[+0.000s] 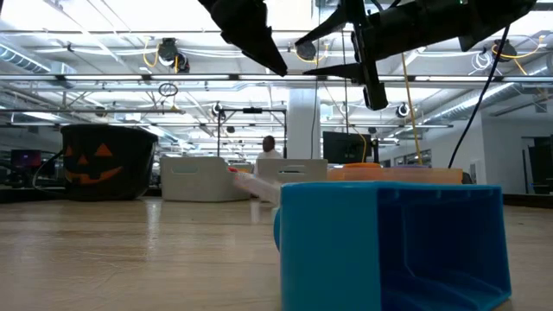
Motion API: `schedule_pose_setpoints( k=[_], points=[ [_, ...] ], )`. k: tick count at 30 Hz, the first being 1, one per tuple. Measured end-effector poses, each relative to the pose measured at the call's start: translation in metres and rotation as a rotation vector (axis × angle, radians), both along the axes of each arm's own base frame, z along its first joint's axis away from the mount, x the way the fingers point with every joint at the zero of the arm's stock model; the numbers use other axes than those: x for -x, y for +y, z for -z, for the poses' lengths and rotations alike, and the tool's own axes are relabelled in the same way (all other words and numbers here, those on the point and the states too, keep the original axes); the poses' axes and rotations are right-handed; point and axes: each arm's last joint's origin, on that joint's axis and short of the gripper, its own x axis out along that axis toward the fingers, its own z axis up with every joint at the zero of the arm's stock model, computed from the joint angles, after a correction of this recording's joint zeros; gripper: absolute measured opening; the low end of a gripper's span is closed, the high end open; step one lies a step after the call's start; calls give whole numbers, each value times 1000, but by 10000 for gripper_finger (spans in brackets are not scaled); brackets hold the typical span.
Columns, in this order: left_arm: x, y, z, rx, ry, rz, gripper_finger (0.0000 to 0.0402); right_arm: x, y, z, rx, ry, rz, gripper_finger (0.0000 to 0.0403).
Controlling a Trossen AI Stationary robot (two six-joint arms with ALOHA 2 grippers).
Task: Pick & Place Toys
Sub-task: Put the red deck of cards into the right gray bin
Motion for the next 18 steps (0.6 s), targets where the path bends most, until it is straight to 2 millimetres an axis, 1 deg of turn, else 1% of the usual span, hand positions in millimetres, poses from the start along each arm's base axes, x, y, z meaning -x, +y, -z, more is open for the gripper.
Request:
schedule_pose_setpoints(
  k=[4,8,14,18],
  points=[
    [0,0,0,0,-4,0,293,0,0,0,2,0,1,144],
    [0,0,0,0,-4,0,280,0,0,-1,19,-2,-1,122],
    [1,0,1,19,6,-20,283,0,0,-3,90,-18,-11,115],
    [2,2,2,54,19,-60,290,0,1,-8,127,-45,-43,124]
  ],
)
